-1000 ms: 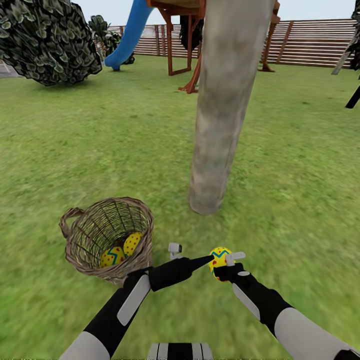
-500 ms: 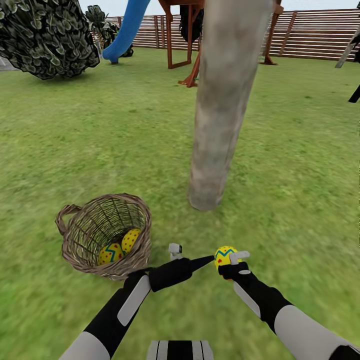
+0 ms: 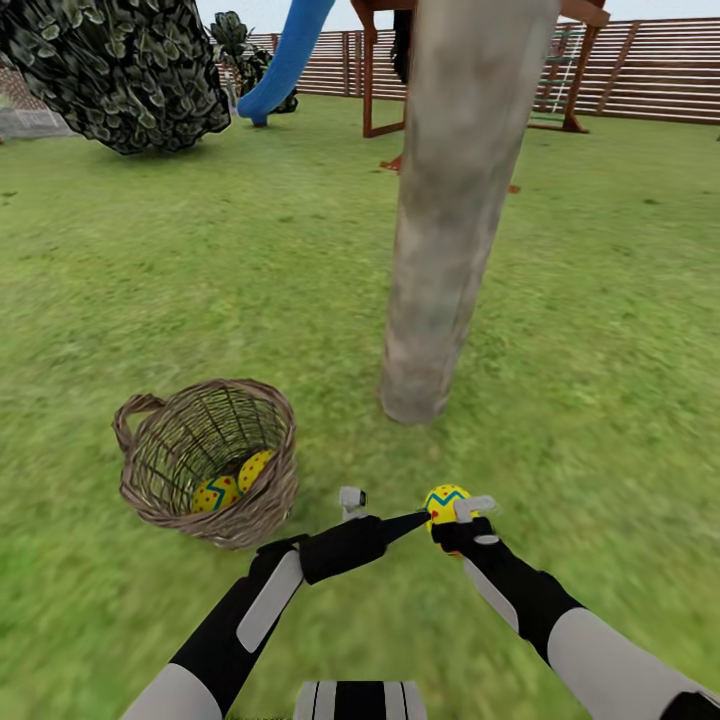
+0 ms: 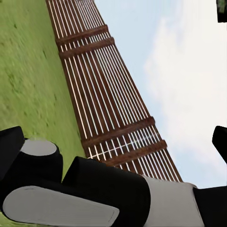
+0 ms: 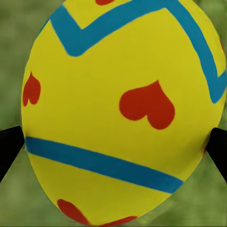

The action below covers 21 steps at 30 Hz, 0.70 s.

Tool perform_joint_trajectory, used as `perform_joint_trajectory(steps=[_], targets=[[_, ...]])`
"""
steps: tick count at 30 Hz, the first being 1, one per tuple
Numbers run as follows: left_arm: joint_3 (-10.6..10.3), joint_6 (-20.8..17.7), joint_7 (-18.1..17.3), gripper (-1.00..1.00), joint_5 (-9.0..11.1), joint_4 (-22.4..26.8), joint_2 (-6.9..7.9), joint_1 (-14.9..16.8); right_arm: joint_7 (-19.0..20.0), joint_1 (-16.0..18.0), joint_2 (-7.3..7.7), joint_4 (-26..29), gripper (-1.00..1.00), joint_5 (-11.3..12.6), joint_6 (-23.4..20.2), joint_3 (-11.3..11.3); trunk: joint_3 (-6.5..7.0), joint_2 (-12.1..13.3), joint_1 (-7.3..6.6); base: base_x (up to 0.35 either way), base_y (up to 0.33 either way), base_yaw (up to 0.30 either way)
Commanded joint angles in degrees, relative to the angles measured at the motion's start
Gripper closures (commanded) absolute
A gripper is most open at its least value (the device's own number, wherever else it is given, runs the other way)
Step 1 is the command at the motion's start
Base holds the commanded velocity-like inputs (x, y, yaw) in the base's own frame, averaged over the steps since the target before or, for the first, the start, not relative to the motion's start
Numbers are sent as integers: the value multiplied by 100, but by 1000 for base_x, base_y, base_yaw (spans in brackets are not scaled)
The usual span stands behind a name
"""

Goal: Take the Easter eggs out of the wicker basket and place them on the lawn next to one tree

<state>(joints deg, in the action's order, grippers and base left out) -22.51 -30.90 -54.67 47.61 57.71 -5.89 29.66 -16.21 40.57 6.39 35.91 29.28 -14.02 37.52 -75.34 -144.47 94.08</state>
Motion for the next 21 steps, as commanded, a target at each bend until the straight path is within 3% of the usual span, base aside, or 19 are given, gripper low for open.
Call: perform_joint_trajectory(steps=[1,6,8,10,21], targets=[[-7,-48,1,-100,47,-5,0,5,-57,4,11,94,100,51,-22,44,-4,-2,-1,0,-3,293],[-97,-48,2,-100,46,14,-8,5,-285,111,14,227,100,52,34,36,-4,-2,-1,0,0,293],[-119,-48,9,-100,46,20,-9,5,-629,173,20,219,100,52,393,36,-4,-2,-1,0,0,286],[-128,-48,9,-100,46,21,-9,5,-666,179,27,184,100,52,479,36,-49,-4,4,0,0,219],[-148,-48,18,-100,46,30,-18,5,-673,180,46,128,100,61,497,15,-292,-19,33,0,0,19]])
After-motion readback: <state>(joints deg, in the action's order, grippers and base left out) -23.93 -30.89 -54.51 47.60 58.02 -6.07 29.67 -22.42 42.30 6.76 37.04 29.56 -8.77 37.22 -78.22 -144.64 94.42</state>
